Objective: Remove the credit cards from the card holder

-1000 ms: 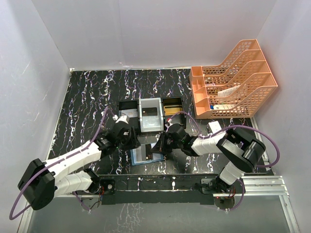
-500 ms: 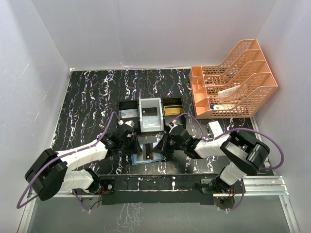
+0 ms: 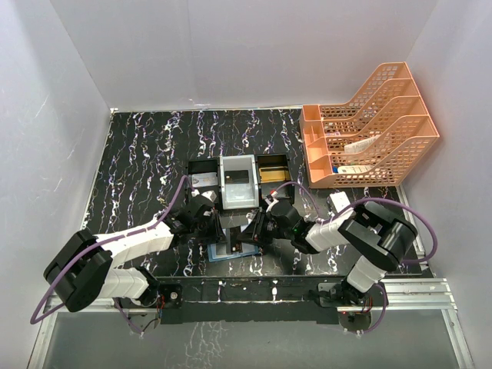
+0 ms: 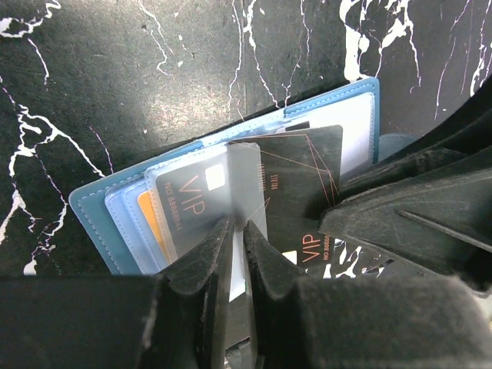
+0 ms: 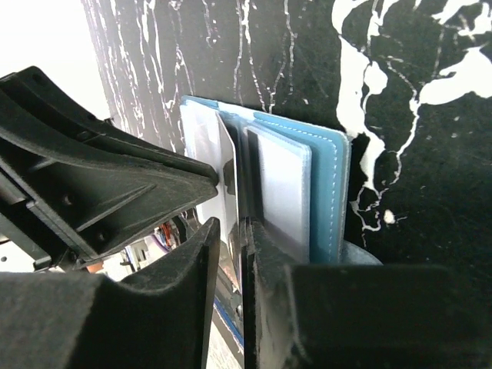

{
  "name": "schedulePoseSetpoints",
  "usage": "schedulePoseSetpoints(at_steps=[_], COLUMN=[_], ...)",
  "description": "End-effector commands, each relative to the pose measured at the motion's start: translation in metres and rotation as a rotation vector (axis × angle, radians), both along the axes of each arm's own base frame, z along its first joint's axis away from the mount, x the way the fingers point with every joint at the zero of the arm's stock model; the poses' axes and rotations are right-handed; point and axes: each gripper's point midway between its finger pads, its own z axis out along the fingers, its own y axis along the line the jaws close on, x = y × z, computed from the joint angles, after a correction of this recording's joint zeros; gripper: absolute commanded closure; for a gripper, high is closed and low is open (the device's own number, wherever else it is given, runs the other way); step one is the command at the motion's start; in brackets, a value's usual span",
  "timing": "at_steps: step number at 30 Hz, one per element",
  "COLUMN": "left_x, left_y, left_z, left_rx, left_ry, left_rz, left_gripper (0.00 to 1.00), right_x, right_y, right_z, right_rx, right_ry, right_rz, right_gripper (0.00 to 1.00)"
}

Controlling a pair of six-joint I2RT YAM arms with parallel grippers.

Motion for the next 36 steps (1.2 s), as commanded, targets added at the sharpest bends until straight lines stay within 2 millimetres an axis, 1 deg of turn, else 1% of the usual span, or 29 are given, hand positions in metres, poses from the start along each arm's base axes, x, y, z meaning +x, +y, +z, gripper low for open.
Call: schedulePoseSetpoints(at_steps=[1,4,8,10,15,20,23,25,28,36], left_x=[-0.017,-0.018,-0.017,-0.016,-0.014,-0.015,-0.014,-0.015,-0.015,-0.013], left_y=[0.023,0.024,0.025,0.024,0.020,0.018,0.018,0.018,0.018,0.016], left_z=[-0.019,-0.019,-0.018,-0.017,-0.014,-0.015,-0.015,-0.015,-0.014,-0.010], left_rx=[0.109,0.113,0.114,0.107,0.084,0.079,0.080,0.082,0.079,0.066], left_ry=[0.060,0.060,0.056,0.052,0.043,0.048,0.048,0.048,0.045,0.034], left_rz=[-0.013,-0.011,-0.004,-0.002,-0.004,-0.009,-0.007,-0.009,-0.009,-0.008], left_gripper=[0.89,0.90,0.90,0.90,0.90,0.90,0.90,0.90,0.90,0.90], right_x=[0.010,0.011,0.013,0.013,0.014,0.014,0.014,0.015,0.016,0.012], right_y=[0.014,0.013,0.008,0.007,0.010,0.014,0.016,0.015,0.011,0.025], right_z=[0.017,0.014,0.010,0.009,0.013,0.017,0.019,0.021,0.018,0.017], right_rx=[0.080,0.070,0.035,0.023,0.028,0.050,0.058,0.060,0.041,0.061], right_ry=[-0.028,-0.023,-0.023,-0.026,-0.034,-0.044,-0.057,-0.086,-0.096,-0.094], right_rz=[0.002,-0.005,-0.028,-0.027,-0.010,-0.001,0.005,-0.006,-0.016,0.029], right_gripper=[0.83,0.83,0.90,0.91,0.83,0.77,0.69,0.67,0.67,0.76])
